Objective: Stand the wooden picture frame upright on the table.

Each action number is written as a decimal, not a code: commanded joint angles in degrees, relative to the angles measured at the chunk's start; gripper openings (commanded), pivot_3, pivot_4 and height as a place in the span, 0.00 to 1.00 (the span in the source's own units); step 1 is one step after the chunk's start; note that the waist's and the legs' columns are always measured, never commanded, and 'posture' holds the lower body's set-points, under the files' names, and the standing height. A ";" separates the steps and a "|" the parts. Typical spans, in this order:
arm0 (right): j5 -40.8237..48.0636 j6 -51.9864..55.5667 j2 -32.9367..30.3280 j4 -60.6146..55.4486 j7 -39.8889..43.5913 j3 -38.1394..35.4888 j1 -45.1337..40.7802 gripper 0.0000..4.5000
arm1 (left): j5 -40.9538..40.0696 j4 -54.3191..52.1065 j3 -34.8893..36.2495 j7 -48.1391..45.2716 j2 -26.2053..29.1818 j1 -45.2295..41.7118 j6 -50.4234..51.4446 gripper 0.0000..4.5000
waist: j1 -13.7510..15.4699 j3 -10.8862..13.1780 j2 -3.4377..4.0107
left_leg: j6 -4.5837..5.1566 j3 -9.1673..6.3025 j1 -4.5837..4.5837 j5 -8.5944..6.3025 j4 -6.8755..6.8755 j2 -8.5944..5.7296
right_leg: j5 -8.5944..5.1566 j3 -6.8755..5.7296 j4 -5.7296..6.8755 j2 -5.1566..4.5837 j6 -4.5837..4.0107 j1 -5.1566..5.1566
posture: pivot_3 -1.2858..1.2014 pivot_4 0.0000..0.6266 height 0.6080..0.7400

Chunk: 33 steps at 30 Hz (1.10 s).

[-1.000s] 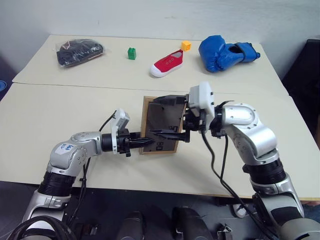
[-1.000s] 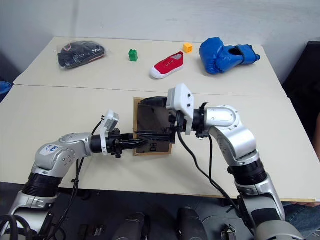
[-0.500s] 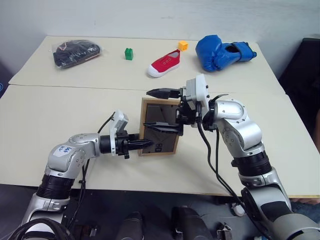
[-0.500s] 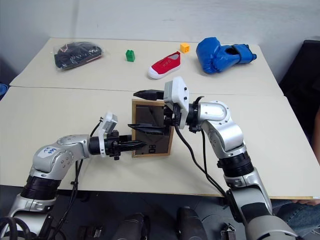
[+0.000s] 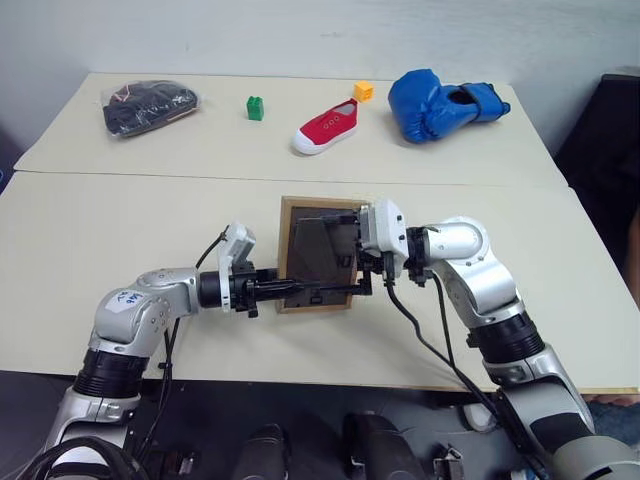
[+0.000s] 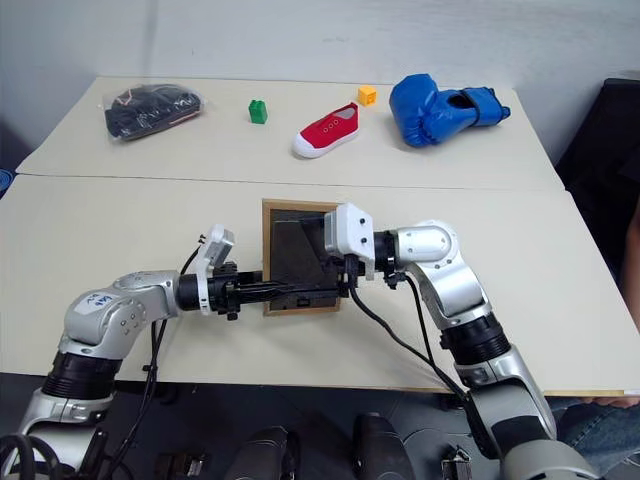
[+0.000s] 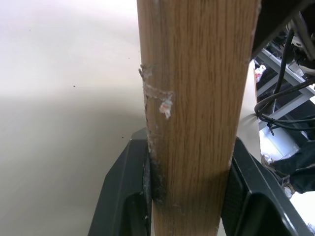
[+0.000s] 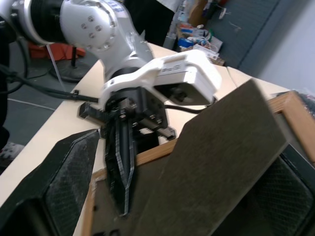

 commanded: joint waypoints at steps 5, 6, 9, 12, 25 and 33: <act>4.97 -1.71 -3.23 -9.18 2.24 -3.94 3.14 1.00 | -7.08 0.47 5.17 0.36 -0.46 -2.54 10.65 0.28 | 0.01 0.00 0.00 | 0.00 -0.03 -0.01 0.00 0.00 0.01 | 0.00 -0.01 0.00 0.00 0.00 0.00 | 0.52 0.24 1.00; 5.83 -1.67 -3.83 -10.47 2.17 -4.72 3.95 1.00 | -7.66 0.91 5.64 0.40 -0.05 -2.69 12.46 0.28 | -0.02 0.00 0.00 | 0.00 -0.02 -0.01 0.00 0.00 0.01 | 0.00 0.00 0.00 0.00 0.00 0.00 | 0.52 0.24 1.00; 5.39 -7.67 -5.04 -12.02 2.70 -6.89 6.75 1.00 | -9.37 2.97 7.71 1.54 0.38 -3.28 17.62 0.28 | -0.05 0.00 0.00 | -0.01 -0.01 0.00 0.00 0.00 0.01 | 0.00 0.00 0.00 0.01 0.00 0.00 | 0.52 0.24 1.00; 4.85 -10.76 -6.03 -11.95 2.89 -7.71 8.72 1.00 | -11.32 4.45 10.56 3.35 -0.59 -4.37 20.88 0.28 | 0.03 0.00 0.00 | -0.01 -0.01 0.00 0.00 -0.01 -0.01 | 0.00 0.01 -0.01 0.01 0.00 0.00 | 0.52 0.24 1.00; -6.55 -43.04 -11.65 15.32 0.28 -12.64 1.60 1.00 | -27.71 13.23 6.22 6.78 8.92 -11.43 42.64 0.28 | -0.11 0.01 -0.01 | -0.04 -0.01 0.03 0.02 -0.07 -0.02 | 0.00 0.01 -0.07 0.01 0.01 0.01 | 0.52 0.24 1.00; -26.84 -70.02 -5.62 29.29 -17.11 -11.10 -2.98 1.00 | -50.67 26.68 -1.61 18.68 11.92 -17.31 42.64 0.28 | -0.62 0.01 -0.01 | -0.12 0.02 0.06 0.07 0.03 0.01 | 0.00 0.05 0.06 0.03 0.01 -0.01 | 0.52 0.24 1.00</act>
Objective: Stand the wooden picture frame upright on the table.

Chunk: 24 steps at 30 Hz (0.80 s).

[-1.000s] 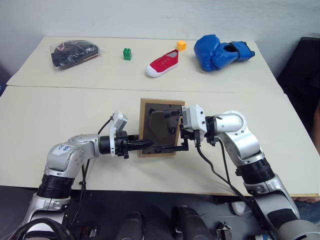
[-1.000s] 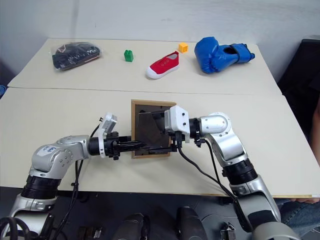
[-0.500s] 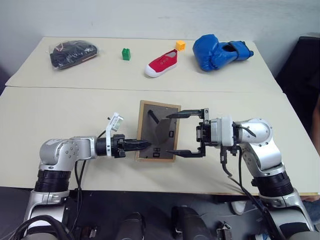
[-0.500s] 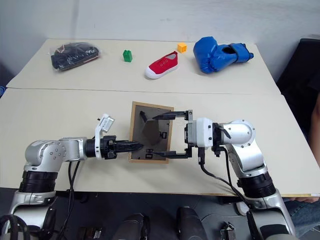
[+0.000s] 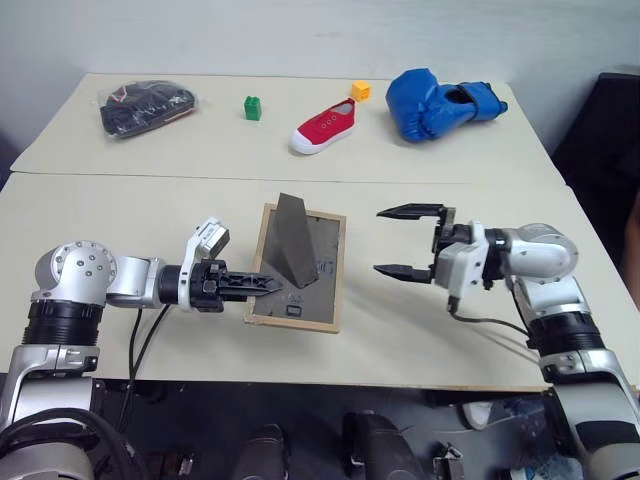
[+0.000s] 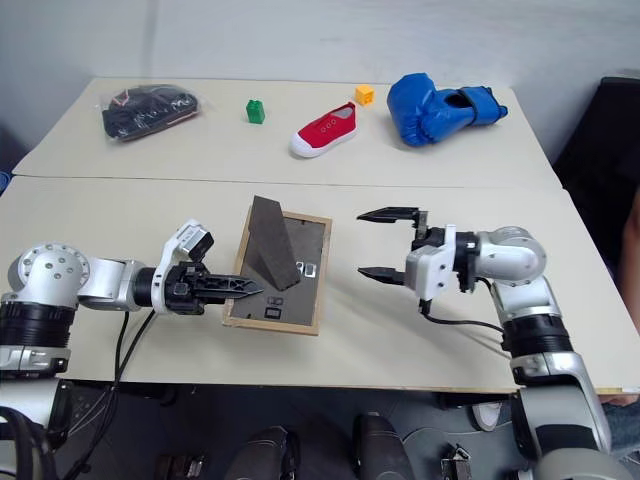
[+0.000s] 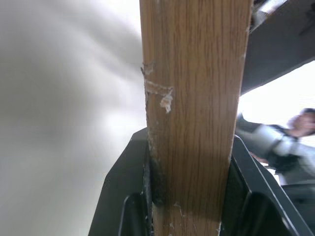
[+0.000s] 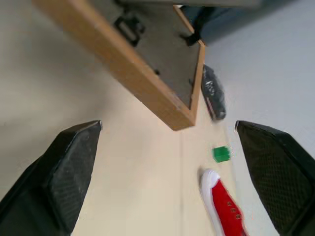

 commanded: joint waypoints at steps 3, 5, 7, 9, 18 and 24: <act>-15.90 -9.14 5.19 4.58 -17.75 -1.20 -4.67 1.00 | -17.58 4.77 -4.09 10.28 0.19 -2.55 -0.02 0.28 | -0.50 0.00 0.00 | -0.07 0.03 -0.05 0.04 -0.01 0.01 | 0.00 0.03 0.10 0.01 0.00 -0.12 | 0.52 0.24 1.00; -21.57 -11.13 6.36 5.31 -22.97 -0.36 -5.17 1.00 | -23.47 6.48 -5.49 14.53 -0.40 -2.94 -0.02 0.28 | -0.52 0.00 0.00 | -0.07 0.05 -0.07 0.04 0.00 -0.01 | 0.00 0.06 0.14 0.01 0.00 -0.18 | 0.52 0.24 1.00; -25.91 -11.03 6.97 6.05 -27.95 0.49 -5.13 1.00 | -28.35 7.23 -6.78 18.00 -0.10 -3.24 -0.21 0.28 | -0.61 0.00 0.00 | -0.07 0.05 -0.07 0.04 0.01 0.00 | 0.00 0.06 0.16 0.01 0.00 -0.21 | 0.52 0.24 1.00; -30.04 -10.74 7.54 6.38 -33.14 1.05 -5.37 0.96 | -32.50 7.56 -8.68 20.99 0.71 -3.46 -0.91 0.28 | -0.80 0.00 0.00 | -0.08 0.07 -0.10 0.05 0.02 -0.02 | 0.00 0.10 0.18 0.01 0.00 -0.25 | 0.52 0.24 1.00; -40.56 -8.42 5.81 9.23 -50.78 4.94 -6.67 0.35 | -33.64 7.39 -8.66 21.74 0.69 -3.12 -0.96 0.28 | -1.31 0.00 0.00 | -0.13 0.10 -0.09 0.10 0.01 -0.04 | -0.01 0.11 0.22 0.08 -0.01 -0.28 | 0.52 0.24 1.00; -39.11 -8.30 3.33 10.33 -54.18 7.66 -7.86 0.31 | -33.64 -3.76 -0.64 31.42 -1.88 2.55 -11.86 0.36 | -1.38 0.00 0.00 | -0.14 0.12 -0.09 0.11 -0.01 -0.02 | 0.00 0.20 0.24 0.08 -0.01 -0.33 | 0.52 0.24 1.00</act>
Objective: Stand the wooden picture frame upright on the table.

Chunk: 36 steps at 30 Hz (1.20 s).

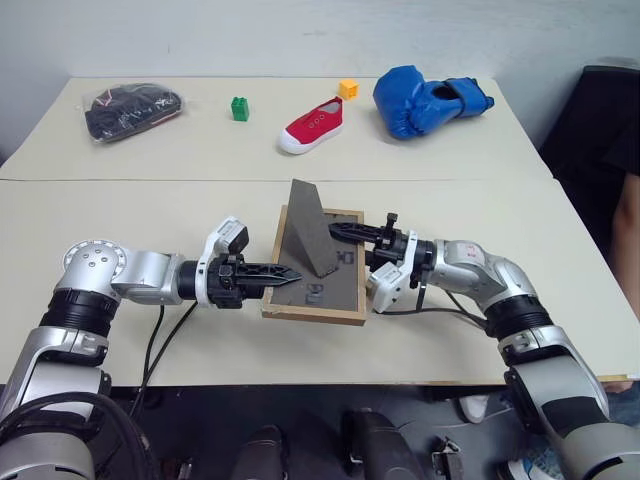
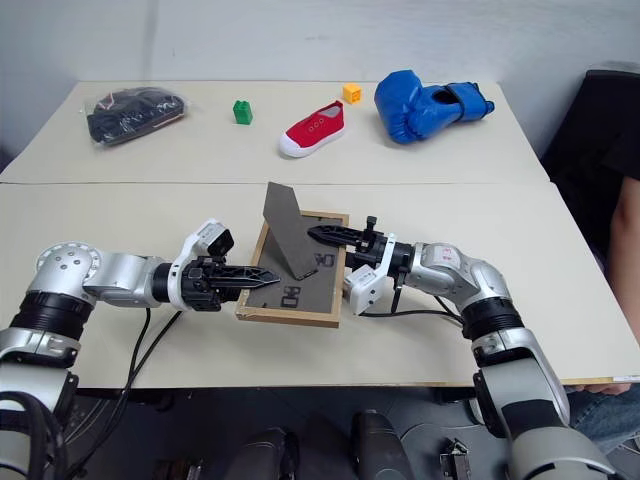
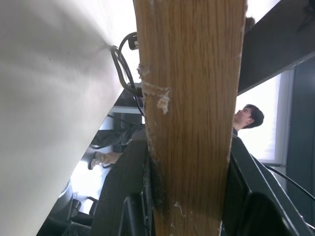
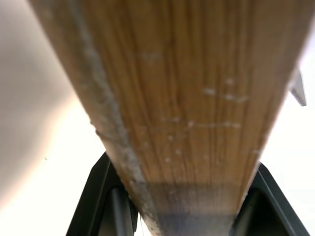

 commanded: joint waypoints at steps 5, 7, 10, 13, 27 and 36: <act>4.69 -0.05 -1.61 0.87 -3.53 1.62 -2.15 0.28 | 2.70 -13.53 13.08 2.69 6.04 4.38 -7.09 0.69 | -0.56 -0.01 -0.02 | -0.01 0.04 0.00 0.01 0.00 0.00 | 0.00 0.07 0.04 0.01 0.00 -0.05 | 0.52 0.24 1.00; 5.95 -0.03 -1.96 0.95 -3.21 2.03 -2.06 0.28 | 7.82 -16.17 16.80 -1.55 9.75 6.67 -8.20 0.82 | -0.99 -0.01 -0.02 | -0.03 0.03 0.00 0.02 -0.08 0.01 | 0.00 0.09 0.04 0.03 -0.01 -0.06 | 0.52 0.24 1.00; 8.92 -0.36 -2.41 1.19 -2.02 2.88 -1.80 0.28 | 19.99 -18.63 21.72 -13.99 14.87 10.89 -12.51 0.82 | -1.42 -0.01 -0.02 | -0.04 0.04 0.01 0.02 -0.10 0.00 | -0.02 0.08 0.00 0.04 -0.03 -0.06 | 0.52 0.24 1.00; 17.93 1.48 -3.22 0.05 2.95 4.21 -0.53 0.28 | 44.61 -21.38 20.33 -33.09 20.77 20.54 -36.14 0.82 | -1.43 -0.01 -0.01 | -0.05 0.06 0.01 0.03 -0.12 -0.01 | -0.03 0.05 0.00 0.09 -0.05 -0.05 | 0.52 0.24 1.00; 83.25 86.72 -4.20 -23.52 44.23 -2.69 7.48 0.28 | 73.67 -28.92 20.01 -49.78 5.31 30.76 -74.16 1.00 | 1.87 0.02 0.03 | 0.30 -0.02 -0.09 -0.15 -0.04 0.04 | -0.01 -0.07 -0.16 -0.17 -0.03 0.05 | 0.52 0.24 1.00; 77.22 89.74 2.86 -8.67 46.22 -5.87 3.98 0.28 | 73.96 -29.95 20.30 -50.31 3.16 30.97 -71.32 1.00 | 1.44 0.02 0.03 | 0.27 0.08 -0.19 -0.13 -0.09 0.04 | -0.01 -0.03 -0.07 -0.12 -0.03 -0.15 | 0.52 0.24 1.00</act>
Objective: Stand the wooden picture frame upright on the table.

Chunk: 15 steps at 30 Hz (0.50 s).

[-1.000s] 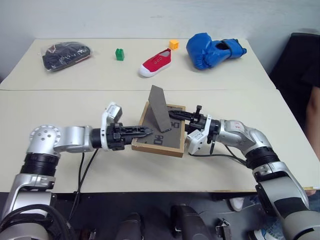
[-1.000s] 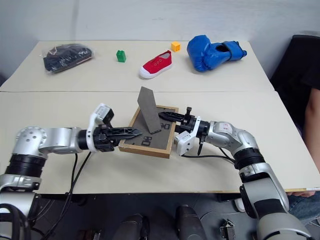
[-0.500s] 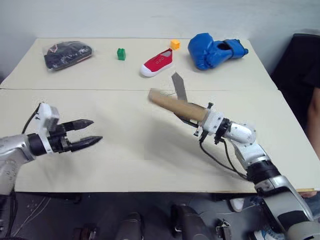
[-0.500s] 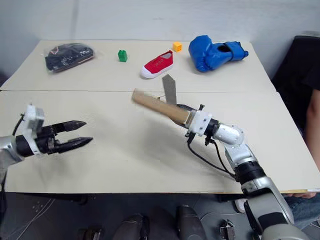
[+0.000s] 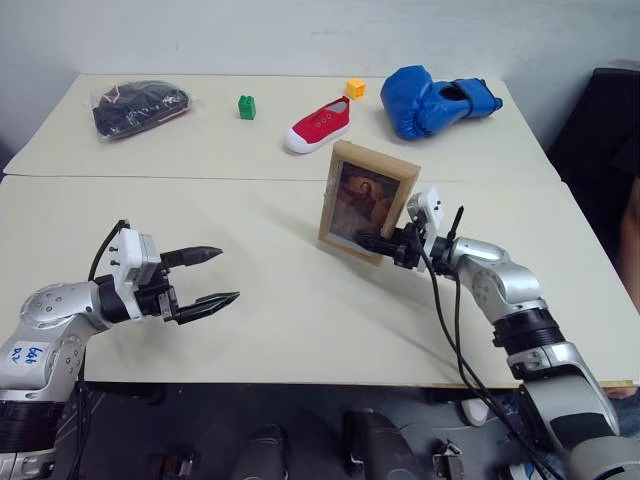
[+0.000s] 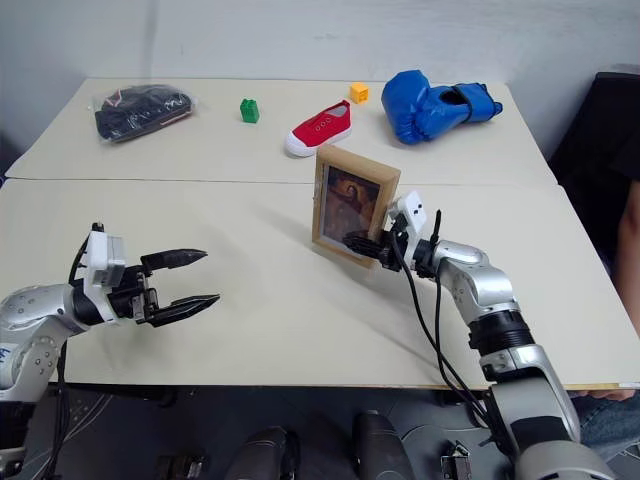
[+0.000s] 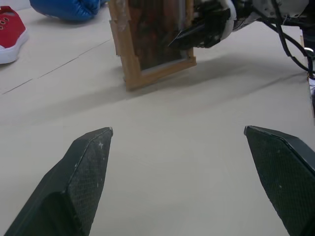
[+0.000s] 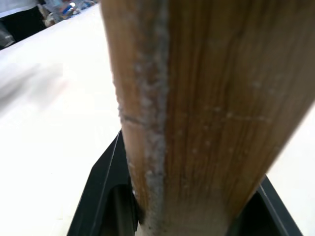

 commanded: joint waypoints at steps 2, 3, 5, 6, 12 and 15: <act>1.00 4.17 1.61 1.27 4.04 -3.23 -0.29 0.28 | -0.13 -2.70 1.55 -0.73 -0.04 -0.17 1.02 1.00 | 0.08 0.00 0.00 | 0.01 -0.01 0.00 -0.01 0.01 0.00 | 0.00 -0.01 -0.02 0.00 0.00 0.02 | 0.52 0.24 1.00; 0.46 4.30 2.09 2.23 3.77 -3.77 -0.08 0.28 | -0.02 -2.65 1.65 -0.80 -0.05 -0.22 1.16 1.00 | 0.07 0.00 0.00 | 0.01 -0.01 0.00 -0.01 0.01 0.00 | 0.01 -0.01 -0.02 -0.01 0.01 0.02 | 0.52 0.24 1.00; -2.34 1.96 2.41 3.57 4.89 -3.25 0.67 0.28 | 0.48 -2.23 1.81 -1.08 0.00 -0.30 0.91 1.00 | 0.04 0.00 0.00 | 0.01 -0.01 0.01 -0.01 0.01 0.00 | 0.01 -0.01 -0.01 -0.01 0.01 0.03 | 0.52 0.24 1.00; -3.95 0.79 2.38 4.15 5.30 -2.65 1.05 0.28 | 0.41 -2.07 1.97 -1.19 0.03 -0.28 1.11 1.00 | 0.05 0.00 0.00 | 0.01 -0.01 0.01 -0.01 0.01 0.00 | 0.01 0.00 0.00 0.00 0.01 0.03 | 0.52 0.24 1.00; -7.23 1.09 3.57 6.01 3.45 -3.61 1.87 0.28 | 1.05 -1.36 3.02 -2.43 0.15 0.64 0.34 1.00 | 0.07 -0.03 -0.05 | 0.01 -0.03 0.06 -0.01 0.01 0.00 | 0.01 -0.02 -0.02 -0.01 0.01 0.09 | 0.52 0.24 1.00; -6.08 0.44 4.06 4.47 4.02 -6.05 1.59 0.45 | 1.20 -1.20 3.29 -3.19 0.21 0.99 0.66 1.00 | -0.01 -0.05 -0.08 | 0.00 -0.02 0.24 -0.01 0.01 0.00 | 0.01 -0.01 -0.06 -0.01 0.01 0.24 | 0.52 0.24 1.00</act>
